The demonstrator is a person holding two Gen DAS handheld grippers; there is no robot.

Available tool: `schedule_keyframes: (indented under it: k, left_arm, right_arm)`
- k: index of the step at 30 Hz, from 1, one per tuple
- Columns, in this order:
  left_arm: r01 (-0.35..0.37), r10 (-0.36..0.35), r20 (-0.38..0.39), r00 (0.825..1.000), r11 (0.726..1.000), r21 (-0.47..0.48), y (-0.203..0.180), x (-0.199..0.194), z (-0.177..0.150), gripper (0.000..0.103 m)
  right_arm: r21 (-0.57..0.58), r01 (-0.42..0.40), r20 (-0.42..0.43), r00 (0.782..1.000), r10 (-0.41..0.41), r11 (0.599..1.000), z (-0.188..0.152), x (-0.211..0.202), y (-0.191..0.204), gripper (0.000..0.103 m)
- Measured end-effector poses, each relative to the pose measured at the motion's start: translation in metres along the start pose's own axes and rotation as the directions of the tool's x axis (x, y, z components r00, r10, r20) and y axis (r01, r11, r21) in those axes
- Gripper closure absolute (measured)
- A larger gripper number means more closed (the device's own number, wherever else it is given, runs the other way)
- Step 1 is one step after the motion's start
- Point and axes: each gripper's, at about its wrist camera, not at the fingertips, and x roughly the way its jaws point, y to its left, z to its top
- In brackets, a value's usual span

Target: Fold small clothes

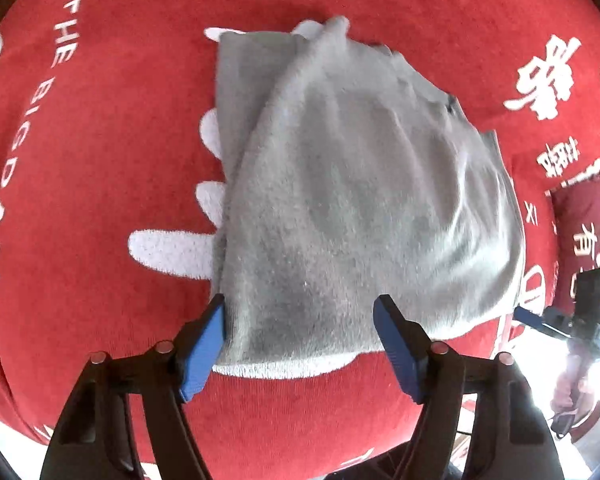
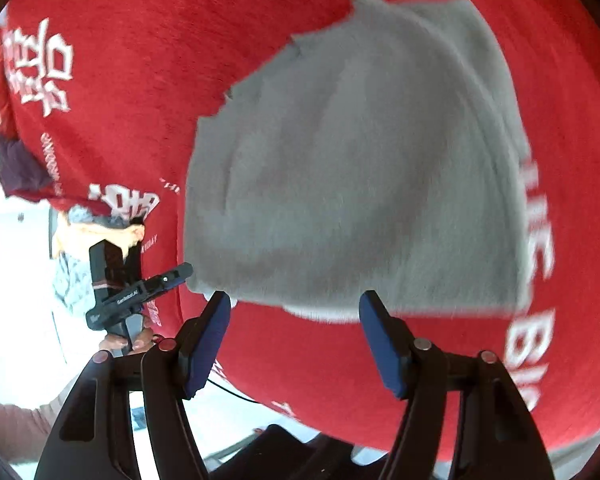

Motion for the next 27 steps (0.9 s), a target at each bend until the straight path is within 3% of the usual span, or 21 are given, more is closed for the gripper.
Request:
schedule_keyframes:
  k: [2, 4, 6, 9, 12, 13, 15, 16, 21, 27]
  left_arm:
    - [0.011, -0.011, -0.008, 1.0, 1.0, 0.018, 0.001, 0.0, 0.002, 0.041]
    - [0.024, -0.023, -0.021, 1.0, 1.0, 0.02, 0.006, 0.001, 0.003, 0.043]
    - [0.035, -0.034, -0.041, 0.999, 0.999, 0.025, 0.011, 0.003, 0.004, 0.066]
    - [0.033, -0.031, -0.061, 0.998, 0.999, 0.036, 0.019, 0.004, 0.003, 0.092]
    - [0.048, -0.046, -0.06, 0.997, 0.998, 0.034, 0.022, 0.002, 0.002, 0.094]
    - [0.048, -0.046, -0.058, 0.997, 0.998, 0.041, 0.022, 0.0, 0.001, 0.094]
    - [0.035, -0.032, -0.056, 0.998, 0.997, 0.065, 0.02, -0.003, -0.003, 0.095]
    - [0.026, -0.022, -0.056, 0.998, 0.997, 0.073, 0.019, -0.004, -0.004, 0.096]
    - [-0.03, 0.035, -0.055, 0.998, 0.996, 0.087, 0.026, -0.006, -0.018, 0.096]
    - [-0.034, 0.035, -0.03, 0.999, 0.999, 0.039, 0.041, -0.01, -0.03, 0.096]
  right_arm:
    - [0.068, 0.003, 0.026, 1.0, -0.005, 0.998, -0.013, 0.0, -0.011, 0.033]
    - [0.16, -0.006, 0.065, 0.998, -0.005, 0.987, -0.022, -0.002, -0.028, 0.033]
    - [0.231, -0.011, 0.107, 0.994, -0.014, 0.973, -0.025, -0.006, -0.043, 0.033]
    - [0.331, -0.043, 0.181, 0.983, -0.018, 0.943, -0.028, -0.016, -0.067, 0.033]
    - [0.428, -0.088, 0.241, 0.97, -0.02, 0.899, -0.028, -0.021, -0.088, 0.033]
    - [0.456, -0.118, 0.256, 0.967, -0.003, 0.882, -0.028, -0.022, -0.095, 0.037]
    - [0.493, -0.137, 0.269, 0.963, 0.0, 0.859, -0.026, -0.023, -0.104, 0.081]
    - [0.49, -0.104, 0.253, 0.967, -0.027, 0.865, -0.023, -0.026, -0.103, 0.095]
    - [0.342, -0.022, 0.234, 0.97, -0.063, 0.939, -0.014, -0.046, -0.079, 0.095]
    - [0.333, 0.107, 0.138, 0.977, -0.16, 0.937, -0.017, -0.026, -0.098, 0.095]
